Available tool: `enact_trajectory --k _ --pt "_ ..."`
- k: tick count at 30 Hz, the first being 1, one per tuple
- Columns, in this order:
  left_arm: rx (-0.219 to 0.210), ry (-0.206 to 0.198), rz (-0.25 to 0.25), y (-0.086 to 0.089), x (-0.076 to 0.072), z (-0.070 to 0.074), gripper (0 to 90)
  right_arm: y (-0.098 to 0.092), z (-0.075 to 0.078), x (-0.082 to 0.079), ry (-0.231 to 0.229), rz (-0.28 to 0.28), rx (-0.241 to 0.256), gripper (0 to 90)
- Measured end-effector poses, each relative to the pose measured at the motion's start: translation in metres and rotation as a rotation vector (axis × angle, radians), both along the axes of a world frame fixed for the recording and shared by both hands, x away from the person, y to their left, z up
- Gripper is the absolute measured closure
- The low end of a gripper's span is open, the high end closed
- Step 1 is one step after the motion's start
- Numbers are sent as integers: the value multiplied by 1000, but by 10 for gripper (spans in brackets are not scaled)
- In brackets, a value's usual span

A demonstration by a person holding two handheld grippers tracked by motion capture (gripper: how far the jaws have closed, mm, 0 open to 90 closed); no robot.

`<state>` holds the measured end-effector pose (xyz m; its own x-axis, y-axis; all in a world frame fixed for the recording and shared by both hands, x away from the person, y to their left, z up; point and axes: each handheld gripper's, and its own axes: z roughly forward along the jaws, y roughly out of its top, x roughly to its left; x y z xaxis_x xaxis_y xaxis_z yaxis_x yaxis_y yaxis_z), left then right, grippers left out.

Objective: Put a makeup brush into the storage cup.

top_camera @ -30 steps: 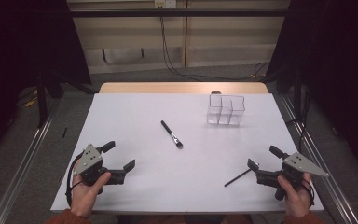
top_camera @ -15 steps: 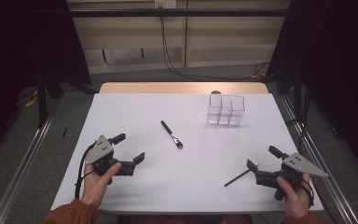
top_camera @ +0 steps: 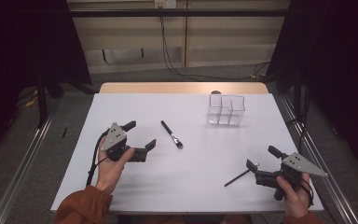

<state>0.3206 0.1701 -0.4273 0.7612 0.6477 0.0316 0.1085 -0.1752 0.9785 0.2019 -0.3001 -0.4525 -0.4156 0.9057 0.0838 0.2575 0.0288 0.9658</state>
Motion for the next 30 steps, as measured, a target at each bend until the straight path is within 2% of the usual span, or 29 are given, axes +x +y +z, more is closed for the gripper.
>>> enact_trajectory --k 2,6,11,18,27,30 --pt "15 3 -2 -3 4 0 15 0 0 0 1 0 0 11" --pt "6 4 -13 -9 13 1 15 0 0 0 2 1 1 11" --pt "13 13 -4 -13 23 1 18 0 -1 0 5 1 0 11" --pt "-1 11 6 -19 34 1 18 1 0 0 5 3 -2 11" --pt "23 20 -8 -33 55 7 17 0 -1 0 7 5 -3 11" --pt "8 22 -3 -38 60 10 17 0 -1 0 6 6 -3 11"
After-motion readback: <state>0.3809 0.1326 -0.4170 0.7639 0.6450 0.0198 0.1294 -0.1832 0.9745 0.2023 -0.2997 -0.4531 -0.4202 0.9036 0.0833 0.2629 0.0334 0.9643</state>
